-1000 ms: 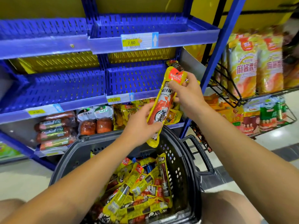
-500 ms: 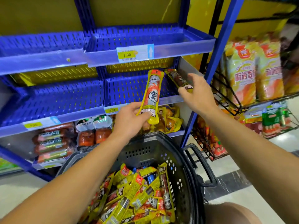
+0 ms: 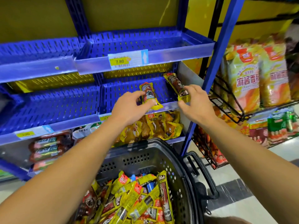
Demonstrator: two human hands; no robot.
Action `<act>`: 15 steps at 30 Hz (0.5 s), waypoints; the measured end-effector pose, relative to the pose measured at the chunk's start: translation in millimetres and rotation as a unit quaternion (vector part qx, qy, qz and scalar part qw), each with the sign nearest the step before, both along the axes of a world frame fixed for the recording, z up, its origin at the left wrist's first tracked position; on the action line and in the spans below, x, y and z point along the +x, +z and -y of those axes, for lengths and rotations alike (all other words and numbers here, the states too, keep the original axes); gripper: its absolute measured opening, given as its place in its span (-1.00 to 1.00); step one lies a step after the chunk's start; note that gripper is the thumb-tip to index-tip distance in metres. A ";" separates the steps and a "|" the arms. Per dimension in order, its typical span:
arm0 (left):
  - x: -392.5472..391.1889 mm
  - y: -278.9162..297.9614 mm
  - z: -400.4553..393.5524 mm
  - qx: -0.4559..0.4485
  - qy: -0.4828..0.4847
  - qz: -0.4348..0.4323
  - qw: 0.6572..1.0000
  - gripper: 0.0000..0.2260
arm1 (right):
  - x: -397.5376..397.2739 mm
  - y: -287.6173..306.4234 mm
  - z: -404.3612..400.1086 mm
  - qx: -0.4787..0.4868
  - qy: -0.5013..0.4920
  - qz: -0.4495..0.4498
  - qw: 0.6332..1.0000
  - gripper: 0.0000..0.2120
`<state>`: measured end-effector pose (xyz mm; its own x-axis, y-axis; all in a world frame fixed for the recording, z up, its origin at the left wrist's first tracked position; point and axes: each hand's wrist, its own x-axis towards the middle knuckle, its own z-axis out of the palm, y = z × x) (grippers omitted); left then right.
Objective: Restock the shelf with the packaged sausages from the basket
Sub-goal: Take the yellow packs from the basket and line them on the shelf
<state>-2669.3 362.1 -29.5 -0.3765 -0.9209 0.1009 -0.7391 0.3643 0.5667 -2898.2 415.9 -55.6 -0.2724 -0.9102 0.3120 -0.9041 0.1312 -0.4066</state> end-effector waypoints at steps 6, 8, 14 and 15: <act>-1.7 -0.5 12.6 0.022 -0.076 0.006 0.997 -0.47 | -1.4 -2.8 1.4 0.028 0.013 0.006 1.000 -0.37; -9.3 -5.9 13.0 0.012 -0.067 -0.022 0.997 -0.49 | -4.1 -4.1 0.8 0.029 0.018 0.004 0.999 -0.41; -43.6 -16.9 17.4 -0.005 -0.063 -0.085 0.994 -0.48 | -17.0 -5.2 4.2 -0.002 0.026 0.017 1.000 -0.54; -49.2 -17.9 18.5 -0.008 -0.065 -0.082 0.994 -0.47 | -18.9 -6.1 5.2 -0.004 0.029 0.011 0.999 -0.54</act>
